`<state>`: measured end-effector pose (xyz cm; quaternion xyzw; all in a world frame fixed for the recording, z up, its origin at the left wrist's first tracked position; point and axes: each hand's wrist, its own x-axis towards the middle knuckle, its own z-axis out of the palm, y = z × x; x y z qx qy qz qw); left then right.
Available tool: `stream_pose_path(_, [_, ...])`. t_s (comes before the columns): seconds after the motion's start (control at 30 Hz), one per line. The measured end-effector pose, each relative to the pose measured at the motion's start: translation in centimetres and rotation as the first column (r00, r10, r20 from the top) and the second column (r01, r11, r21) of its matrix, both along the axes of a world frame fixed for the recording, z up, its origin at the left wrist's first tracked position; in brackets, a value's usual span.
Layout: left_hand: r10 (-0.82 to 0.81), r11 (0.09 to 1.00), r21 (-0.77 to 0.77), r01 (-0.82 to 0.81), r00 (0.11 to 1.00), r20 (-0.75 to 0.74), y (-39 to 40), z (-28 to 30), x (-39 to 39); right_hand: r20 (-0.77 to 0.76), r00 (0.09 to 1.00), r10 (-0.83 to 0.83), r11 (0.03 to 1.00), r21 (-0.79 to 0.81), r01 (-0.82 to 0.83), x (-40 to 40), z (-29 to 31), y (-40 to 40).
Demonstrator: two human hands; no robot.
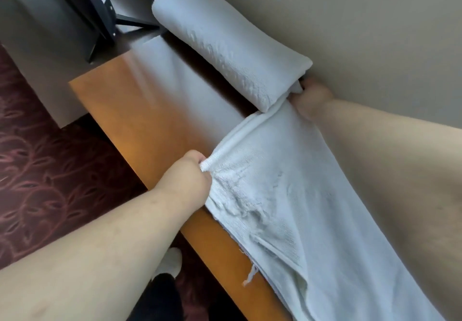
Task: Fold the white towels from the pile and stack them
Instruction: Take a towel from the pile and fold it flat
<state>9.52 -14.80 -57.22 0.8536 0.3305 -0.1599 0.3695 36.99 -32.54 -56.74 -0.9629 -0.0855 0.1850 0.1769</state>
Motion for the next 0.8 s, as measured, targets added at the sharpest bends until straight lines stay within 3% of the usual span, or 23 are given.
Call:
stream_pose_path(0.13, [-0.019,0.997,0.071,0.025,0.996,-0.091,1.7,0.5,-0.3,0.035,0.996,-0.076,0.997,-0.01,0.077,-1.7,0.7,-1.0])
stream_pose_path(0.2, [-0.069,0.956,0.278,0.09,0.994,-0.085,1.3,1.0,-0.8,0.139,0.98,-0.143,0.989,-0.014,0.146,-4.1,1.4,-2.6])
stream_pose_path(0.27, [-0.338,0.828,0.502,0.251,0.937,0.088,0.0,1.4,-1.6,0.206,0.957,-0.205,0.978,0.076,0.193,-8.1,2.1,-4.8])
stream_pose_path(0.3, [-0.517,0.753,0.552,0.359,0.841,0.16,-0.8,1.5,-1.9,0.222,0.948,-0.227,0.972,0.117,0.206,-10.6,2.2,-6.0])
stream_pose_path(0.37, [-0.794,0.558,0.556,0.616,0.59,0.145,-2.5,1.3,-2.5,0.225,0.935,-0.274,0.958,0.145,0.246,-16.7,1.9,-8.8])
stream_pose_path(0.43, [-0.902,0.386,0.5,0.775,0.431,0.027,-3.6,0.6,-2.8,0.188,0.914,-0.359,0.932,0.123,0.341,-23.3,1.1,-11.6])
stream_pose_path(0.5, [-0.918,0.34,0.48,0.809,0.396,-0.017,-3.4,0.3,-2.4,0.134,0.916,-0.379,0.923,-0.011,0.384,-29.7,0.1,-13.9])
stream_pose_path(0.6, [-0.914,0.317,0.472,0.823,0.399,-0.08,-2.3,0.5,-0.6,0.009,0.956,-0.293,0.929,-0.234,0.287,-36.3,-1.3,-15.9])
stream_pose_path(0.7, [-0.911,0.272,0.427,0.862,0.374,-0.176,-1.9,1.1,0.6,-0.01,0.953,-0.302,0.918,-0.271,0.288,-38.4,-1.5,-16.5])
stream_pose_path(0.8, [-0.915,0.236,0.41,0.881,0.344,-0.213,-2.3,1.9,0.4,0.078,0.954,-0.288,0.933,-0.201,0.298,-39.9,-1.2,-15.5])
